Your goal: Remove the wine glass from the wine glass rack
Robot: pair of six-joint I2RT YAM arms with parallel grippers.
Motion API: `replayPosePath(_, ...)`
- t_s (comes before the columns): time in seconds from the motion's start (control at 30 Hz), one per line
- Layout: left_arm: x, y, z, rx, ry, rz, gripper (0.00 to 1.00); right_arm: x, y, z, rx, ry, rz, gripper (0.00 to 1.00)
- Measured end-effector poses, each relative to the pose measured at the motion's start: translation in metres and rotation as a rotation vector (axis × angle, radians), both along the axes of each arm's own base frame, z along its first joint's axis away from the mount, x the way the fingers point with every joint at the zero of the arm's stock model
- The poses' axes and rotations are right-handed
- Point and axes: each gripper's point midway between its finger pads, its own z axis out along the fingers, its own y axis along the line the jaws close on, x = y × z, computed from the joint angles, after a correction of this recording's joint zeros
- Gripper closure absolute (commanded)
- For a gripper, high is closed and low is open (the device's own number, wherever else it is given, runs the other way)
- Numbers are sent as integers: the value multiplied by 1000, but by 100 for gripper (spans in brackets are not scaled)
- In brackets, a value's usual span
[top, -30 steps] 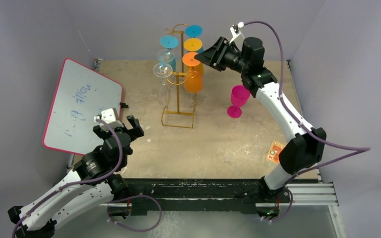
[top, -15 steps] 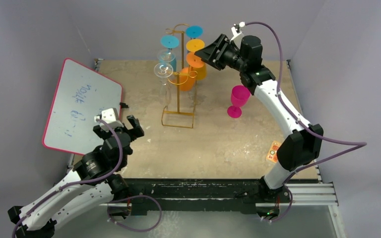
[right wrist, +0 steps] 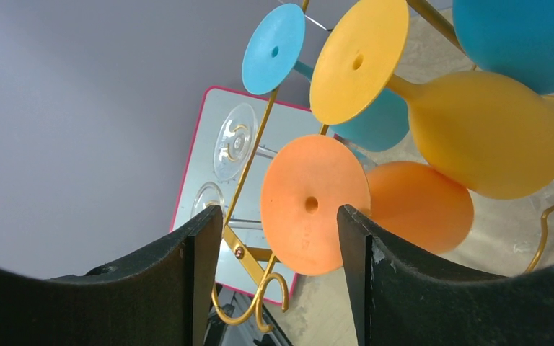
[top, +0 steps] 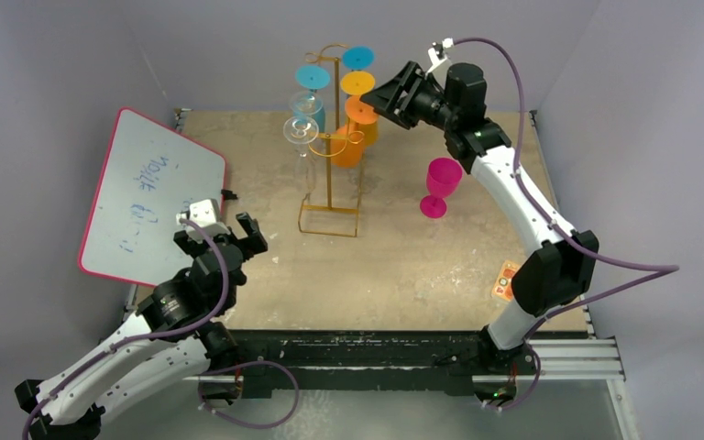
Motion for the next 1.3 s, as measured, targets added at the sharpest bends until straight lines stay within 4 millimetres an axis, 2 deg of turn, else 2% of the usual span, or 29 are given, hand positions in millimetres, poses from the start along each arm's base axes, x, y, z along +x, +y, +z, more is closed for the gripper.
replayPosePath(0.4,0,-1,0,-2,3,-7,6,-9,4,22,-1,-57,58,36)
replayPosePath(0.57,0,-2,-1,-2,3,-9,6,-10,2,25,-23,-68,57,36)
replayPosePath(0.8,0,-2,-1,-2,3,-10,6,5,-24,19,-123,-75,-117,34)
replayPosePath(0.87,0,-2,-1,-1,3,-10,6,4,-33,19,-140,-75,-158,35)
replayPosePath(1.0,0,-2,0,4,4,-11,6,1,-35,22,-142,-84,-159,38)
replayPosePath(1.1,0,-2,0,2,4,-14,6,3,-27,13,-139,-63,-120,39)
replayPosePath(1.3,0,-2,0,1,3,-15,6,14,-10,-30,-148,37,-43,45)
